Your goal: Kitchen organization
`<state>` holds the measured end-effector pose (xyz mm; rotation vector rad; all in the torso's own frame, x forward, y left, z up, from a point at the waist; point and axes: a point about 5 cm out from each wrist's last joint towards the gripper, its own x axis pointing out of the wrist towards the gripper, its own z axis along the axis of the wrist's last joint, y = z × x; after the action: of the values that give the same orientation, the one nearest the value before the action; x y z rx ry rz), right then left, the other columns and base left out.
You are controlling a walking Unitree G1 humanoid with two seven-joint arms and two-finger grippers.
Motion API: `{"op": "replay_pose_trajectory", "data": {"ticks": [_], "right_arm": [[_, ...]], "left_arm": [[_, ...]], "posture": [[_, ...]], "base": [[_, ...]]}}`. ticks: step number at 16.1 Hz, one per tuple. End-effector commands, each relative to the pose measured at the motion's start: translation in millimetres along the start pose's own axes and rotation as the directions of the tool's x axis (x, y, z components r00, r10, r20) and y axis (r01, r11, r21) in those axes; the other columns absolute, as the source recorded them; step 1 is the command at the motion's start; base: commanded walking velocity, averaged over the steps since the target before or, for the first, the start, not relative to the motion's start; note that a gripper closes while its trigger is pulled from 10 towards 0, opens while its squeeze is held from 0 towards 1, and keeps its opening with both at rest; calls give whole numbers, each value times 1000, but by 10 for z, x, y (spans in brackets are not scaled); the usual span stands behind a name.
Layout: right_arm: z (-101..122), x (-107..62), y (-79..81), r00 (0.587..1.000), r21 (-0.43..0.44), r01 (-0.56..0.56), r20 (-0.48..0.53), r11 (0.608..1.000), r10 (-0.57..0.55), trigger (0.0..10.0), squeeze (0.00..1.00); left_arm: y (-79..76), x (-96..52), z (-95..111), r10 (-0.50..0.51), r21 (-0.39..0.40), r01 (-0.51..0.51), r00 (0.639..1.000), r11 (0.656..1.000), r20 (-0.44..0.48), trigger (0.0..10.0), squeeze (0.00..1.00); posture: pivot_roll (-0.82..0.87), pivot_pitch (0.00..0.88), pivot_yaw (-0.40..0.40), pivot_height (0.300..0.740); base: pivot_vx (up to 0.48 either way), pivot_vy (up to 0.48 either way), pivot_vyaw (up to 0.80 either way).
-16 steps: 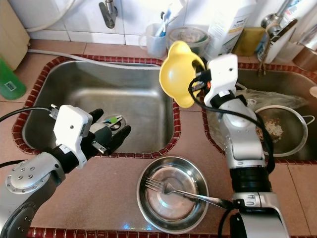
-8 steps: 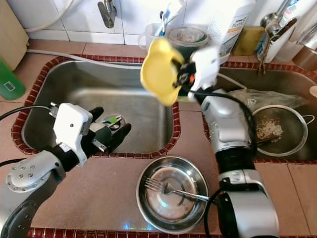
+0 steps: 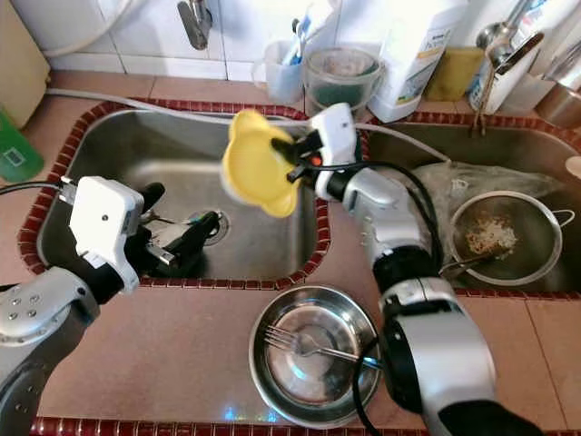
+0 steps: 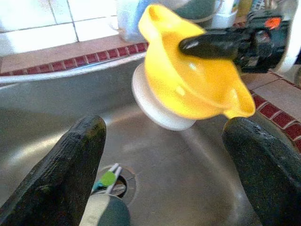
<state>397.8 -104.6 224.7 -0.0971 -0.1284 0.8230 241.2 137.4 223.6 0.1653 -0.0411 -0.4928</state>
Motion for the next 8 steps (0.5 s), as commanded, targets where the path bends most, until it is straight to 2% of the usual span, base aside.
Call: {"op": "replay_pose_trajectory", "data": {"ticks": [1, 3, 8], "right_arm": [[-33, 23, 37, 998, -12, -55, -35, 998, 55, 10000, 0], [-104, 13, 80, 990, 25, -122, -63, 992, 123, 10000, 0], [-168, 65, 159, 984, 92, -159, -63, 983, 165, 10000, 0]], "left_arm": [[-54, -30, 7, -14, -6, 14, 1000, 1000, 0, 10000, 0], [-56, -41, 8, -6, -13, 6, 1000, 1000, 0, 10000, 0], [-69, -40, 0, 2, -27, -2, 1000, 1000, 4, 10000, 0]], "posture": [[53, 300, -42, 740], [54, 304, -50, 740], [47, 300, -54, 740]], "base": [[0, 0, 0], [0, 0, 0], [0, 0, 0]]}}
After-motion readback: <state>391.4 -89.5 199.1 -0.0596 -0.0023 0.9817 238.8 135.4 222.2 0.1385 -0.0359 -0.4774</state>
